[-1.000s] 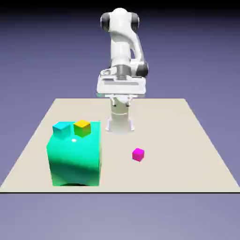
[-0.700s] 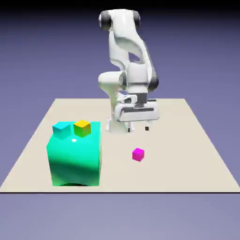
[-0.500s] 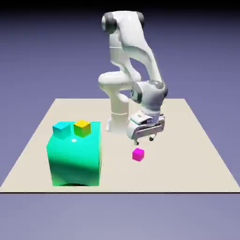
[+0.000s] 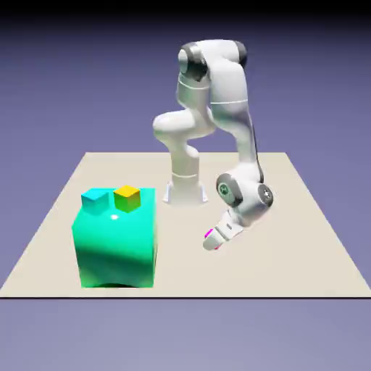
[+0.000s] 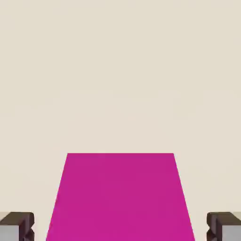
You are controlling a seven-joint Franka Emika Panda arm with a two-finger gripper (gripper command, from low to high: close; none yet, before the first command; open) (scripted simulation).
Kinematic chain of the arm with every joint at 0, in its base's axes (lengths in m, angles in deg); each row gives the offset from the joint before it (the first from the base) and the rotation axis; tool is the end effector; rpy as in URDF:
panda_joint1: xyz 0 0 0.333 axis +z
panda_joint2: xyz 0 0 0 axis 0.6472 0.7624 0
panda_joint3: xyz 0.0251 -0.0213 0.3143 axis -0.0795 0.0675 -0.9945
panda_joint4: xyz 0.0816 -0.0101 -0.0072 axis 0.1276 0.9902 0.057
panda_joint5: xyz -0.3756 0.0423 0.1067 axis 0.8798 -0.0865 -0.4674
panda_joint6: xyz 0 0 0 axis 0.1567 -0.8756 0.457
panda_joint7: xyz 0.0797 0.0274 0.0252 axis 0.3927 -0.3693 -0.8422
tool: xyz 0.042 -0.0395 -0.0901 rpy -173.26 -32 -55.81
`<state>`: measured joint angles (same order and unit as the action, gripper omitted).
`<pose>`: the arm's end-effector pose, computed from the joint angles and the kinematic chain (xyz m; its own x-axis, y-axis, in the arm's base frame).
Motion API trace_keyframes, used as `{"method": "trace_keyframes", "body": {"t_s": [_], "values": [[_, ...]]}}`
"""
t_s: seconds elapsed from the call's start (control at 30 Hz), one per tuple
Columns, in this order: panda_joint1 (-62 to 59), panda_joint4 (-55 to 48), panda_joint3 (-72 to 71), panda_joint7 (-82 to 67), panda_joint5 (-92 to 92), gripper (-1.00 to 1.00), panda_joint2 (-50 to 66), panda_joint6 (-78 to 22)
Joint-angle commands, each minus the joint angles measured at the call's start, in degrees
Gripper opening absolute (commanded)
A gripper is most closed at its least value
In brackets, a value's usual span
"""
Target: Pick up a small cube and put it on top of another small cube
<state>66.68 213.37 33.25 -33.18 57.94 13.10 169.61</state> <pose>0.3365 0.1547 0.1165 0.9023 0.0799 -0.4236 0.2753 -0.8629 0.4238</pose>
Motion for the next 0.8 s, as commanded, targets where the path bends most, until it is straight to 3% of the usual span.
{"method": "trace_keyframes", "body": {"t_s": [0.0, 0.1, 0.67, 0.77], "values": [[0.11, -0.63, -0.62, -0.68, -0.95, -1.0, -1.92, -2.49], [-1.39, -2.04, -2.85, -0.96, -2.9, -1.0, -5.21, -8.31], [-31.36, -32.41, -11.92, -39.89, 36.69, -1.0, 2.77, -24.94], [-29.26, -32.72, -5.78, -41.59, 33.59, -1.0, 0.15, -26.21]]}}
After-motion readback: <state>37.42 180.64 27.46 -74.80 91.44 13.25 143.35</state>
